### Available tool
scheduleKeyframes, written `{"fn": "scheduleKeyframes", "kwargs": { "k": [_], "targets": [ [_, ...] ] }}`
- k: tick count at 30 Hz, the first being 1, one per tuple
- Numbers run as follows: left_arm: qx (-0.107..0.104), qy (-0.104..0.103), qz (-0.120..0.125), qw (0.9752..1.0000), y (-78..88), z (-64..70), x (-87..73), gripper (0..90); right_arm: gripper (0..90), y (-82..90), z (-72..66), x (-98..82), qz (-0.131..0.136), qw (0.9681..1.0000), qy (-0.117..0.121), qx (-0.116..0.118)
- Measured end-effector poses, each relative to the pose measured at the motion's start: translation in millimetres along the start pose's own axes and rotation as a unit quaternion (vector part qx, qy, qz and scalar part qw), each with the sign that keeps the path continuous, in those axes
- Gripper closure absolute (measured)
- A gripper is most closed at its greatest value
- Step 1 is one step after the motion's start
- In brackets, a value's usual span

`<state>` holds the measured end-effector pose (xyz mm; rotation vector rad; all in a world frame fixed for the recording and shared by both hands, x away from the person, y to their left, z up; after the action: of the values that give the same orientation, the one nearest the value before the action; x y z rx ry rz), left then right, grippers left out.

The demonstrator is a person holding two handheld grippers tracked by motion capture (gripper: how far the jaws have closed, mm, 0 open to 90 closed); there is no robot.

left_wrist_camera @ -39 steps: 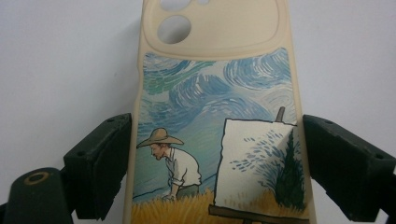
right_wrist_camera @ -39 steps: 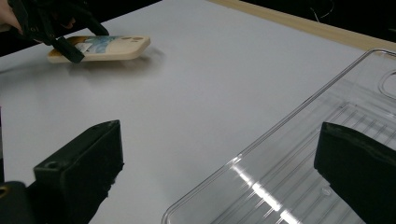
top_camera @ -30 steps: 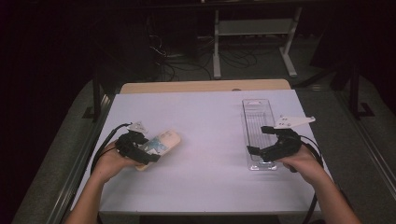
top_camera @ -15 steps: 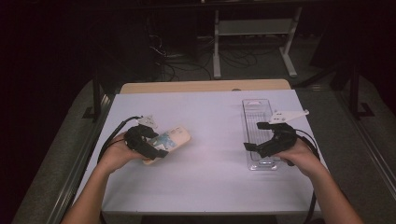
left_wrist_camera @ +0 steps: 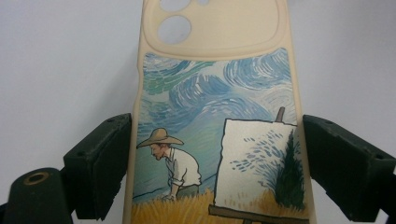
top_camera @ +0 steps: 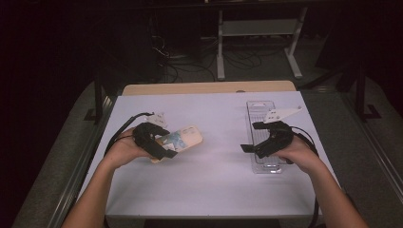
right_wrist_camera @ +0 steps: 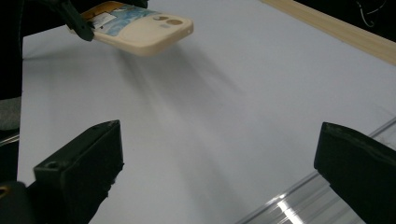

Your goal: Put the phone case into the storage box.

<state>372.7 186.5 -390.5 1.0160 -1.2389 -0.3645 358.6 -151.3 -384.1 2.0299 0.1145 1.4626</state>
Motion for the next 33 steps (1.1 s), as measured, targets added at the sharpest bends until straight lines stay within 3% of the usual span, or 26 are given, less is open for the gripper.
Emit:
{"fn": "scheduleKeyframes", "kwargs": {
  "k": [5,9,15,27,33],
  "targets": [
    [-0.016,-0.024,0.005,0.9996,-5.4,3.7,6.9,11.8,0.8,-5.0,0.9,6.7,-0.01,0.9999,0.01,0.007],
    [-0.031,-0.032,0.011,0.999,-8.2,4.3,11.6,11.8,0.8,-9.3,0.8,12.8,-0.015,0.9997,0.012,0.017],
    [-0.031,-0.049,0.004,0.9983,-5.5,4.1,18.0,11.8,0.8,-13.6,-0.2,22.2,-0.02,0.9992,0.022,0.026],
    [-0.051,-0.066,0.014,0.9964,2.5,6.9,29.8,11.8,0.8,-22.2,-1.6,44.8,-0.02,0.9977,0.043,0.048],
    [-0.058,-0.073,0.011,0.9956,1.5,4.5,35.4,11.7,0.8,-30.7,-1.5,53.0,-0.032,0.9957,0.053,0.069]
  ]
}}
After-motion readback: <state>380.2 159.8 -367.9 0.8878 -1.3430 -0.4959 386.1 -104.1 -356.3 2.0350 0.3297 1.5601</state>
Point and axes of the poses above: each handheld gripper's, and its own axes: y roughly backward along the jaws, x roughly out of its top, z roughly to its right, the point moved 4 cm from there along -y, roughly forward along the jaws, and after that the axes turned 6 degrees about x, right-handed, at the moved point
